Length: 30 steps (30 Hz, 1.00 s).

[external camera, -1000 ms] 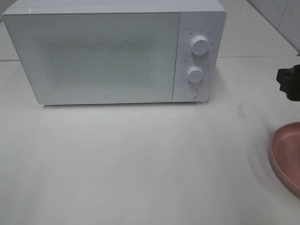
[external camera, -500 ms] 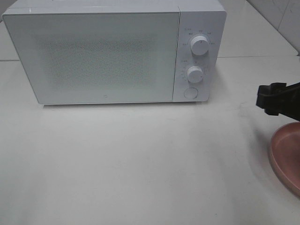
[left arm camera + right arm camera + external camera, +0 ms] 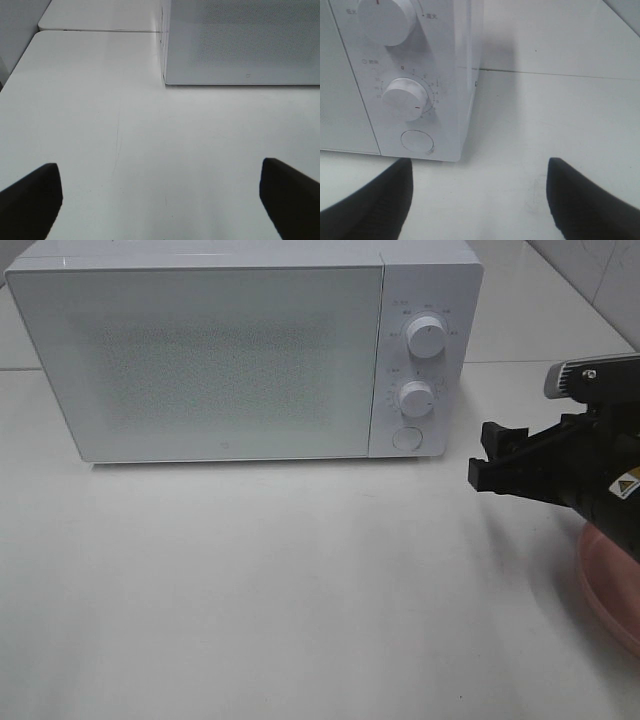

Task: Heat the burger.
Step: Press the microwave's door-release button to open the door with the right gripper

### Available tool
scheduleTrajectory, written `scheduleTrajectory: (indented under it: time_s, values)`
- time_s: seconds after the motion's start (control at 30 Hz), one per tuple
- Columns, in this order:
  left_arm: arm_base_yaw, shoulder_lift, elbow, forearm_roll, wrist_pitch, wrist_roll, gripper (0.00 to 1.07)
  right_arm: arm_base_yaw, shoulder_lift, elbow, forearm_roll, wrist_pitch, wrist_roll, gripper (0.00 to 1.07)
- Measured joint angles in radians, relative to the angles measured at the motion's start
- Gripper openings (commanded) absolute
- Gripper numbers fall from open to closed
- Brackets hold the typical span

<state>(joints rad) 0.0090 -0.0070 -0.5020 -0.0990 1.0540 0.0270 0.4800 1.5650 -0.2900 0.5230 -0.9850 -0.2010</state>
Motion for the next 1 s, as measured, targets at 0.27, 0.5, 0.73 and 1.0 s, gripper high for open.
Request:
scheduleTrajectory:
  time_s: [0.27,0.5,0.73,1.0]
  values:
    - [0.000,0.000,0.000,0.000,0.000,0.000,1.00,0.130,0.034,0.002,0.159,-0.074,-0.042,0.71]
    - [0.000,0.000,0.000,0.000,0.000,0.000,1.00,0.198,0.034,0.001,0.253,-0.095,-0.076,0.71]
    - [0.000,0.000,0.000,0.000,0.000,0.000,1.00,0.219,0.034,0.000,0.257,-0.096,-0.092,0.71]
    - [0.000,0.000,0.000,0.000,0.000,0.000,1.00,0.219,0.034,-0.001,0.258,-0.097,-0.088,0.71]
